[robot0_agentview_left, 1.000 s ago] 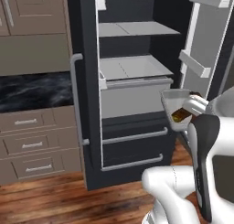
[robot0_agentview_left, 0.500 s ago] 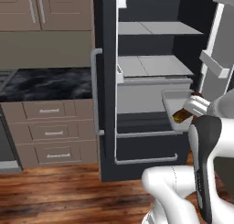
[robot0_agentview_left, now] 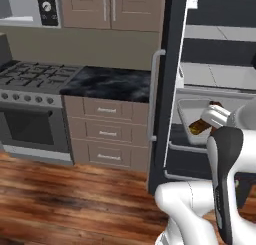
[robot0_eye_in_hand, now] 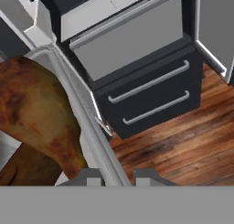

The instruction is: Place the tupperware containing the chicken drumstick and sweet potato meal in the microwave. Close the microwave door and press the start button to reheat the meal.

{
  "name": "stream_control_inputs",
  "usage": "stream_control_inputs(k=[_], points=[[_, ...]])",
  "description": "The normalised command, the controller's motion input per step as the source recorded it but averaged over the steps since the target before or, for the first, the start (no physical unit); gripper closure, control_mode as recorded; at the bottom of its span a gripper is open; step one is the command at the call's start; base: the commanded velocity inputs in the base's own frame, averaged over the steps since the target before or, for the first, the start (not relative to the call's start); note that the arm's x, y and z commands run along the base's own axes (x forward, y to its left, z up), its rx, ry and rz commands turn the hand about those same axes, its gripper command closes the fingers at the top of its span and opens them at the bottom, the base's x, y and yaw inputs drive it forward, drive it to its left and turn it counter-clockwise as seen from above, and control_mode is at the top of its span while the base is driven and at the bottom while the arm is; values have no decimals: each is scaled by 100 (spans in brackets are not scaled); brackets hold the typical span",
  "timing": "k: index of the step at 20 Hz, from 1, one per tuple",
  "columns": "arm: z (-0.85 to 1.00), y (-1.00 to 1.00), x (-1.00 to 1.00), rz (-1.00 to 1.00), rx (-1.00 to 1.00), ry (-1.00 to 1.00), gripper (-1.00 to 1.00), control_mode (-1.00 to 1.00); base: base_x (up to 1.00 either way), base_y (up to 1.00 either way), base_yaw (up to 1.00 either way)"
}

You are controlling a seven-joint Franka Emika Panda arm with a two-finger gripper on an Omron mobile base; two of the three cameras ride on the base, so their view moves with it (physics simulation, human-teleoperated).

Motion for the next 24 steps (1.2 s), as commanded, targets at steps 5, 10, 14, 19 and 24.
stream_control_inputs(k=[5,10,14,19,24], points=[[0,0,0,0,0,0,100,100,6,56,44],[0,0,0,0,0,0,100,100,48,56,34],[0,0,0,0,0,0,100,100,94,37,21],[0,0,0,0,0,0,100,100,100,25,12],[0,0,0,0,0,0,100,100,98,30,1]])
